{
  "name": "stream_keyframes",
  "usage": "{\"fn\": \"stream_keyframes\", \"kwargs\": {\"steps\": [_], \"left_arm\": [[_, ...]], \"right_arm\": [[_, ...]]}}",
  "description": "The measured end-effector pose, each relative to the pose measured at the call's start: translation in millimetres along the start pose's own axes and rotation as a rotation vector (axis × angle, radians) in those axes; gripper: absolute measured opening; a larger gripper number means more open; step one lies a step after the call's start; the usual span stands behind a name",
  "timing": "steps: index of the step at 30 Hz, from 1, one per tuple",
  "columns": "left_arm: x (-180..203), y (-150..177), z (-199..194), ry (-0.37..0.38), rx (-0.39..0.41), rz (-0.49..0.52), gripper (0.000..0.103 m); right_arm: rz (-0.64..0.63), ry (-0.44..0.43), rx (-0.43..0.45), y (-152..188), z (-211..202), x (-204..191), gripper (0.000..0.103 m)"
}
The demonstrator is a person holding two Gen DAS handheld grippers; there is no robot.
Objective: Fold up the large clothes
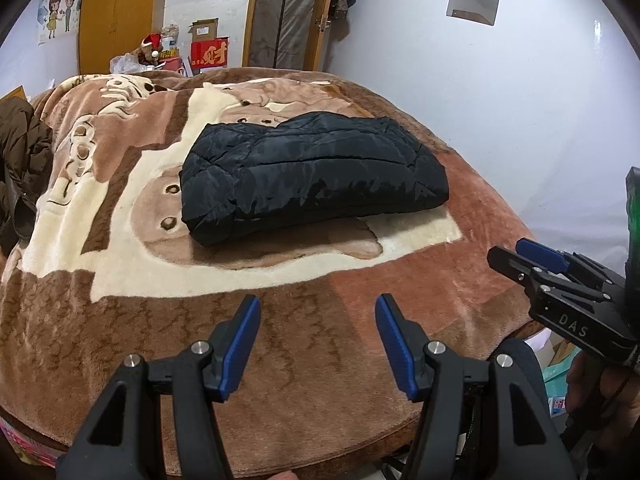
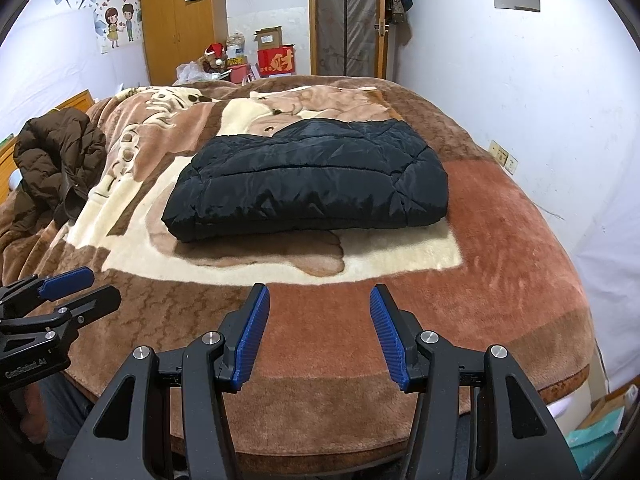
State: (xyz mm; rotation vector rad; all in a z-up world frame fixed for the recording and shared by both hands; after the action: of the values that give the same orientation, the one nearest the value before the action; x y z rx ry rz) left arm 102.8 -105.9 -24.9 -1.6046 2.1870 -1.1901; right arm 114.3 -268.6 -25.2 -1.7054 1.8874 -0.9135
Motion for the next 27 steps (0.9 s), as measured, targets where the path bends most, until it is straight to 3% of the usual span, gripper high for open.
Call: {"fn": "stream_keyframes", "kwargs": {"steps": [27], "left_arm": [[2.8,3.6,0.8,-0.018,-0.011,0.018,0.062]], "right_arm": [[-0.004,0.005,-0.008,2.7,1.7,3.6,0.053]]}}
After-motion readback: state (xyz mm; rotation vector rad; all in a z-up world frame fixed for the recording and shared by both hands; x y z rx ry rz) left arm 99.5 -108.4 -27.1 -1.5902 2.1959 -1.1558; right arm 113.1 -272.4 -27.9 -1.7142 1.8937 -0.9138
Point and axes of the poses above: each gripper's, at about its wrist camera, not at the fingertips, and z roughly the way its jaws point, x to its right, y to its underside, the point moved 9 cm from there along z, roughly the way its jaws point, and after that the axes turned 12 degrees about y, right-handed, at the moved point
